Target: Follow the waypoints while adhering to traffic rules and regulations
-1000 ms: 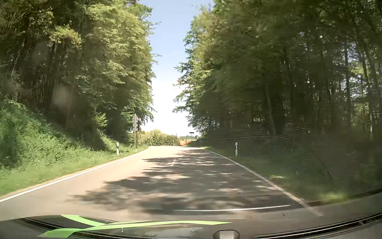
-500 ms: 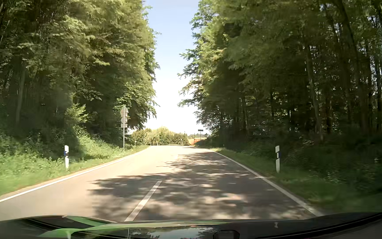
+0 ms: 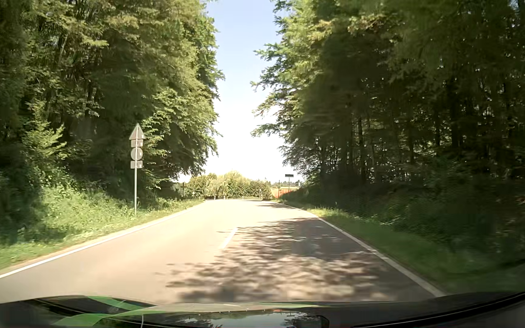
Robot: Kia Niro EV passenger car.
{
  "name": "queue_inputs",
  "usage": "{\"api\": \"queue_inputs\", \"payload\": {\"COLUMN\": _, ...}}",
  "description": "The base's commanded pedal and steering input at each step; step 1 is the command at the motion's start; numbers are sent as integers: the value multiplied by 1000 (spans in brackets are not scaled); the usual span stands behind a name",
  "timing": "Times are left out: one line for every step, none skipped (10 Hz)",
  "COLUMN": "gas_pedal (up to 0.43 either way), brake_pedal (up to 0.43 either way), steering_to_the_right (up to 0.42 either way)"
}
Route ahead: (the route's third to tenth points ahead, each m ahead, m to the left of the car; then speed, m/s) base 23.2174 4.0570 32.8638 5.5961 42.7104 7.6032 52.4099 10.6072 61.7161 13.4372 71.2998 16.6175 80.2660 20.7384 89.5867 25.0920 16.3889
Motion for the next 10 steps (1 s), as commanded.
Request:
{"api": "queue_inputs", "payload": {"gas_pedal": 189, "brake_pedal": 0, "steering_to_the_right": -24}}
{"api": "queue_inputs", "payload": {"gas_pedal": 220, "brake_pedal": 0, "steering_to_the_right": -24}}
{"api": "queue_inputs", "payload": {"gas_pedal": 228, "brake_pedal": 0, "steering_to_the_right": -24}}
{"api": "queue_inputs", "payload": {"gas_pedal": 260, "brake_pedal": 0, "steering_to_the_right": -24}}
{"api": "queue_inputs", "payload": {"gas_pedal": 268, "brake_pedal": 0, "steering_to_the_right": -24}}
{"api": "queue_inputs", "payload": {"gas_pedal": 280, "brake_pedal": 0, "steering_to_the_right": -24}}
{"api": "queue_inputs", "payload": {"gas_pedal": 280, "brake_pedal": 0, "steering_to_the_right": -24}}
{"api": "queue_inputs", "payload": {"gas_pedal": 280, "brake_pedal": 0, "steering_to_the_right": -24}}
{"api": "queue_inputs", "payload": {"gas_pedal": 260, "brake_pedal": 0, "steering_to_the_right": -24}}
{"api": "queue_inputs", "payload": {"gas_pedal": 209, "brake_pedal": 0, "steering_to_the_right": -24}}
